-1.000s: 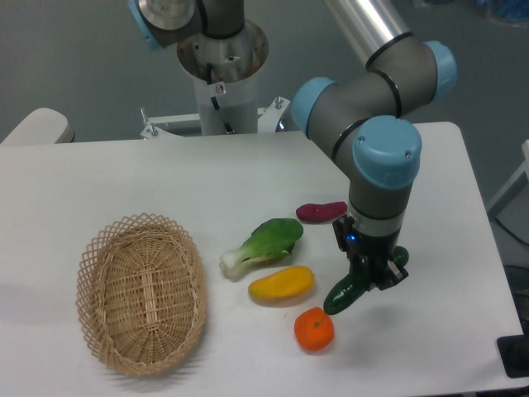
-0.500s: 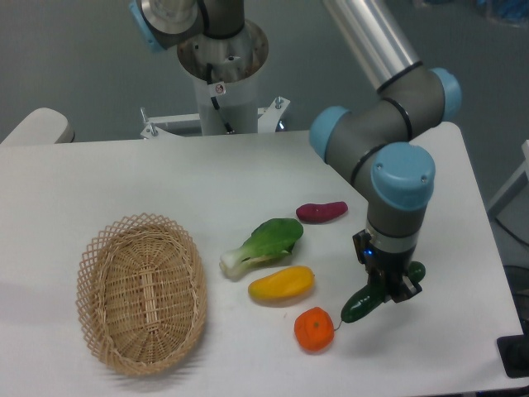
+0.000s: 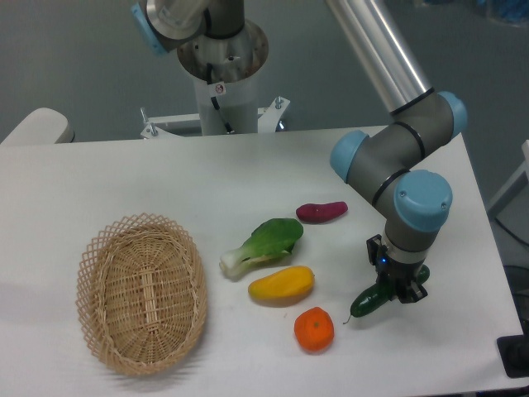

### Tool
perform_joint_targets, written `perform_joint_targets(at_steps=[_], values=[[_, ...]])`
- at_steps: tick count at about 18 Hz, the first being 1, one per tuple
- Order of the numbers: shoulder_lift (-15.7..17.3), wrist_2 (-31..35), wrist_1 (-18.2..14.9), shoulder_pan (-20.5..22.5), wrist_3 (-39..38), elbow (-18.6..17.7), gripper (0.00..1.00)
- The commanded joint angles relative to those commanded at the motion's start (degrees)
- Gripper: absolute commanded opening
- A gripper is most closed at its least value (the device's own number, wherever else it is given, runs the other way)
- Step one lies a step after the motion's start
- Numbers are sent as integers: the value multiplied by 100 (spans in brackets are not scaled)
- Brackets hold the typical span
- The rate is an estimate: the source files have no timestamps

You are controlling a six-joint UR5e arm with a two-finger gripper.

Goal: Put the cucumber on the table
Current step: 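Carry the green cucumber in the gripper and lower it toward the table, then open the gripper to release the cucumber onto the table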

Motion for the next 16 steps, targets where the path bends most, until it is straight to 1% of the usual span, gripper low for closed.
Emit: perform_joint_targets(at_steps=[2,4,8,9,11,14,16], values=[[9,0,9,0,-70,-9,12],[9,0,9,0,-71,-35,15],[0,-9,0,0,-79,-36,16],[0,-9,0,0,-79,-36,18],[-9,-17,0,0,-79,-36,20],[-9,-26,0,-9,-71,-27,29],[-17,-26,0,-9,-71,43,39]])
